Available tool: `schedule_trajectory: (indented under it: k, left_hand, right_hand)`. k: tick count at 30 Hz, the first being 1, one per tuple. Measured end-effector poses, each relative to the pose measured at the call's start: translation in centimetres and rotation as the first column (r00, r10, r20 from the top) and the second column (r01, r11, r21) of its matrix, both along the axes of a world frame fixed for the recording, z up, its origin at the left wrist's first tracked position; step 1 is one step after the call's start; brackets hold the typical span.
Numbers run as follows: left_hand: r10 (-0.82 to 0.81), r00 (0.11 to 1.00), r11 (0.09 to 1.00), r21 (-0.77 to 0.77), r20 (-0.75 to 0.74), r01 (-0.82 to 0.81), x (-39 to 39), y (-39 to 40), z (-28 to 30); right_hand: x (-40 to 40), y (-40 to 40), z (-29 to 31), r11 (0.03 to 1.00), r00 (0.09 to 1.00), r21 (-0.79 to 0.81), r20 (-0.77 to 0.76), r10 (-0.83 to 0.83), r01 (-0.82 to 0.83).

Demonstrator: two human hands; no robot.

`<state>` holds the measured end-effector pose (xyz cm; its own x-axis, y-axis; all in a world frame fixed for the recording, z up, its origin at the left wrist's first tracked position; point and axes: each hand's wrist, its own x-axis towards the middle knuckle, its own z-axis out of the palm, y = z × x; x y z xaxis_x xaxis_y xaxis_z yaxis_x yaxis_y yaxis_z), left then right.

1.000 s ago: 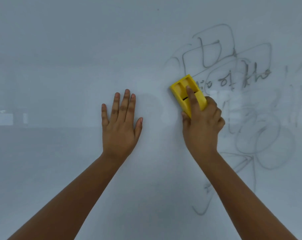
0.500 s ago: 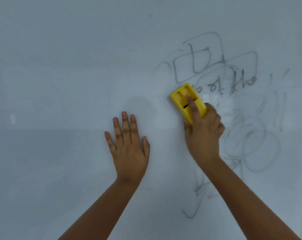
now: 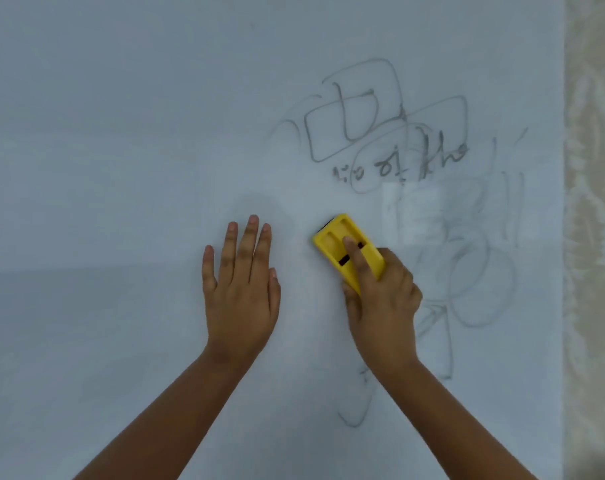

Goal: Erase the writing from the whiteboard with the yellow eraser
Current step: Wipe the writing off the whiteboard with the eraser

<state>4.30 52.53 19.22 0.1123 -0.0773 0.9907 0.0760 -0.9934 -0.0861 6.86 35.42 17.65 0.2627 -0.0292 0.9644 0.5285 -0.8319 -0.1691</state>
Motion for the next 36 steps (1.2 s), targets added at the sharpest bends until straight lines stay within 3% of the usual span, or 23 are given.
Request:
schedule_trajectory:
  k: [2,4,8,10,15,17,22,24,27,30,33,36]
  left_hand:
    - [0.015,1.000,1.000,-0.004,-0.020,-0.015,0.3,-0.1,1.3]
    - [0.051,0.998,0.999,0.019,-0.043,-0.050,0.7,0.3,1.4]
    - [0.074,0.997,0.996,0.046,-0.018,-0.073,1.2,0.6,0.9]
    - [0.077,0.997,0.996,0.044,-0.011,-0.076,1.4,0.5,0.8]
    - [0.091,0.996,0.995,0.041,-0.004,-0.091,1.3,0.6,0.8]
    - [0.091,0.996,0.995,0.041,-0.002,-0.091,1.3,0.6,0.8]
    - [0.090,0.996,0.995,0.036,0.006,-0.090,1.4,0.6,0.7]
    - [0.085,0.996,0.996,0.036,0.013,-0.085,1.4,0.6,0.7]
    - [0.090,0.996,0.995,0.036,0.021,-0.091,1.4,0.6,0.7]
    - [0.098,0.995,0.994,0.040,0.025,-0.099,1.3,0.7,0.8]
    - [0.099,0.995,0.994,0.039,0.029,-0.100,1.3,0.5,0.8]
    - [0.101,0.994,0.994,0.027,0.032,-0.102,1.4,0.5,0.8]
  right_hand:
    - [-0.6,-0.2,-3.5,0.995,0.999,-0.096,-0.003,0.035,-0.035]
    - [-0.4,-1.7,-5.0,0.994,0.998,-0.091,-0.031,0.059,-0.062]
    - [0.5,-3.7,-2.7,0.975,0.995,0.219,-0.101,0.002,0.020]
    - [0.5,-2.7,-1.9,0.956,0.991,0.292,-0.136,0.015,0.026]
    - [-2.4,1.9,-8.6,0.996,0.988,-0.027,-0.127,0.086,-0.091]
    - [-2.5,0.9,-11.1,0.996,0.980,-0.037,-0.181,0.078,-0.086]
    - [-0.4,-3.6,-8.1,0.950,0.978,0.305,-0.209,-0.002,0.067]
    - [-0.1,-3.2,-6.8,0.934,0.981,0.355,-0.193,0.018,0.052]
    - [-1.5,-0.5,-9.2,0.981,0.988,0.193,-0.141,0.060,-0.032]
    - [-3.0,0.9,-14.4,0.998,0.981,0.041,-0.187,0.060,-0.054]
    - [-3.3,-1.6,-16.4,0.999,0.969,0.032,-0.246,0.003,0.005]
    - [-2.1,-4.9,-13.4,0.989,0.978,0.133,-0.208,-0.029,0.058]
